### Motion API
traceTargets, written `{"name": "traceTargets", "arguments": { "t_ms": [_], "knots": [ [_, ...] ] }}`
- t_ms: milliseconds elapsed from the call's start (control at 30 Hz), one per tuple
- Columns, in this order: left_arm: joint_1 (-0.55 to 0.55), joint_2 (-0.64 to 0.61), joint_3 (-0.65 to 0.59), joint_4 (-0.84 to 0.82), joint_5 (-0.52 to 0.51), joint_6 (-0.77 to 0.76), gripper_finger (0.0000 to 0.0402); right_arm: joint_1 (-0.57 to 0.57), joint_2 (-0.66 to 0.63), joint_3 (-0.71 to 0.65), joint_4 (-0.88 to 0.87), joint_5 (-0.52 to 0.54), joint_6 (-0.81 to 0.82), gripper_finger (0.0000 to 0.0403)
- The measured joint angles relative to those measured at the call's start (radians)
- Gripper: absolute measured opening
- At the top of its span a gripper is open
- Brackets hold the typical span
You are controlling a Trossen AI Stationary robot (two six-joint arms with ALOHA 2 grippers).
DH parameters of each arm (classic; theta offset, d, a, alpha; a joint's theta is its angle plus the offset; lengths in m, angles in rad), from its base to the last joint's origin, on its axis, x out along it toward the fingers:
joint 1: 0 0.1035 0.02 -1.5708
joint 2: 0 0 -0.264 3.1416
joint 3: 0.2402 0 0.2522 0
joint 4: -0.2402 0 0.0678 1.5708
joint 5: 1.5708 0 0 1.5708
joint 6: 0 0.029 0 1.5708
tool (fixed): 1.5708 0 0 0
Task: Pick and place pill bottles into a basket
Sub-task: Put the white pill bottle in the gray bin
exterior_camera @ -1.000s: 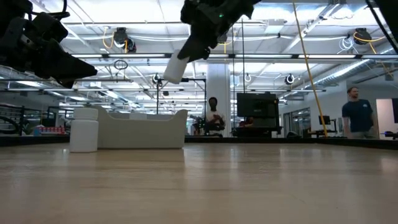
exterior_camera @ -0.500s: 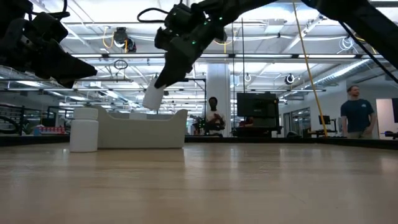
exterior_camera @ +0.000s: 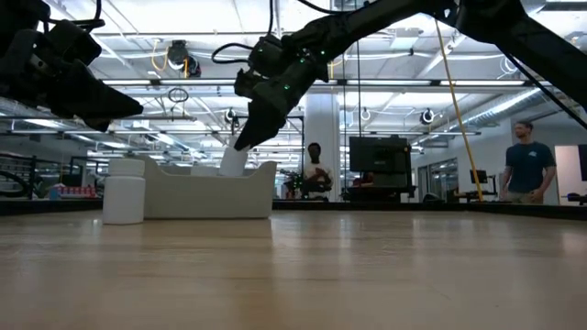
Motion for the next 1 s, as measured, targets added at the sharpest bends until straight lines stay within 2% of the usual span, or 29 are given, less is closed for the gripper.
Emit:
{"name": "traceTargets", "arguments": {
  "t_ms": [567, 1000],
  "knots": [
    [0.000, 0.000, 0.001, -0.004, 0.002, -0.006, 0.0065, 0.000, 0.049, -0.012, -0.079, 0.001, 0.000, 0.0141],
    [0.000, 0.000, 0.002, -0.007, 0.002, -0.011, 0.0065, 0.007, 0.046, -0.095, -0.022, -0.007, 0.005, 0.0141]
  ]
}}
